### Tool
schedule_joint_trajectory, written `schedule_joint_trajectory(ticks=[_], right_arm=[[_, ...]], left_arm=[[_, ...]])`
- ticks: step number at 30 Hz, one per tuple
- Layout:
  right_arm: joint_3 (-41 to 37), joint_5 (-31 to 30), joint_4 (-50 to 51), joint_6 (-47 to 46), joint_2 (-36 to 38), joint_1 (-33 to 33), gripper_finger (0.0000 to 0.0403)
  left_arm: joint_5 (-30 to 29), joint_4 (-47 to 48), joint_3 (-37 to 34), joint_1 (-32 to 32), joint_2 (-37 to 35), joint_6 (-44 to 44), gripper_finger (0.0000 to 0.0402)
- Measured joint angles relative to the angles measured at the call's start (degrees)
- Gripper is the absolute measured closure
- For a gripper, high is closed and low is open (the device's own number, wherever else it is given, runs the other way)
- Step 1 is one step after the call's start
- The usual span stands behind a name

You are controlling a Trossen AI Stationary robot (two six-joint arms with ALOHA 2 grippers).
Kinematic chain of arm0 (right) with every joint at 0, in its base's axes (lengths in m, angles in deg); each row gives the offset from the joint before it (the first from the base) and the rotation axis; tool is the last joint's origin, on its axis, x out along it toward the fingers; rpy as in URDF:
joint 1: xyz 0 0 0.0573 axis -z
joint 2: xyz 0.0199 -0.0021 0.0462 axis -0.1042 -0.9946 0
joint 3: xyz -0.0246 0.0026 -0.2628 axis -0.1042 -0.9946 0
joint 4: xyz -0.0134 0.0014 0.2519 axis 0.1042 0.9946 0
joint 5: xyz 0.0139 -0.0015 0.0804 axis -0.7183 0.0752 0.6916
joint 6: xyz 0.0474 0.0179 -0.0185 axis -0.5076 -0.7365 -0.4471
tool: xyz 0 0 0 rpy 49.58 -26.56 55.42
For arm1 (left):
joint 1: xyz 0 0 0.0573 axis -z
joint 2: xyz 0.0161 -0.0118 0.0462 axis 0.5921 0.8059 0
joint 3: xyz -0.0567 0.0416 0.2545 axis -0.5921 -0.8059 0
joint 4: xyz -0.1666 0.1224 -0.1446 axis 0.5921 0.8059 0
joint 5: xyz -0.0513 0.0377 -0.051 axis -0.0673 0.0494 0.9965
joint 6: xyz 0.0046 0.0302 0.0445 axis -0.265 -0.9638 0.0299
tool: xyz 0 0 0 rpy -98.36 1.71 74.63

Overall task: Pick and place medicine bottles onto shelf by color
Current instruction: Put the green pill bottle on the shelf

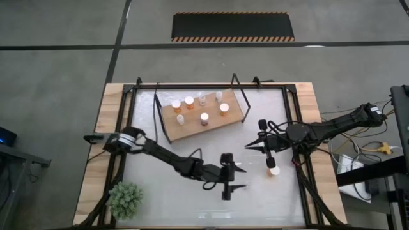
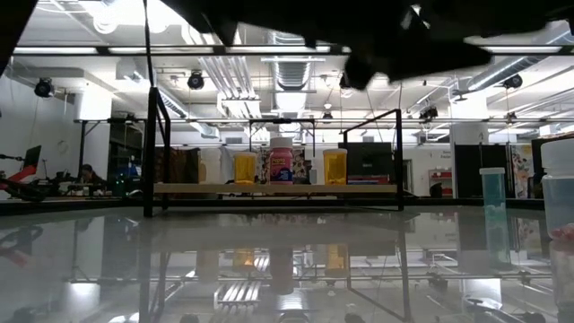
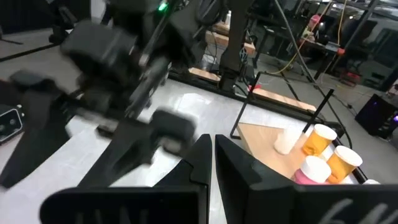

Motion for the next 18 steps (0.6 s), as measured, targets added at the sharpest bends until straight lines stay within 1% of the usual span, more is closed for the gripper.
schedule_joint_trajectory(ticks=[3, 7, 9, 18], right_arm=[[-0.3, 0.0, 0.0, 0.0, 0.0, 0.0, 0.0390], [-1.3, 0.0, 0.0, 0.0, -0.1, 0.0, 0.0390], [-1.9, 0.0, 0.1, 0.2, -0.1, 0.0, 0.0390], [-2.1, 0.0, 0.1, -0.7, 0.0, 0.0, 0.0390]], left_arm=[[0.1, 0.5, 2.2, 0.1, 2.8, 3.1, 0.0155], [3.2, 0.1, 4.4, 0.0, 5.1, 4.7, 0.0155], [3.5, 0.2, 5.2, -0.3, 6.4, 5.6, 0.0155], [6.0, 1.0, 8.2, -2.0, 10.9, 6.4, 0.0155]])
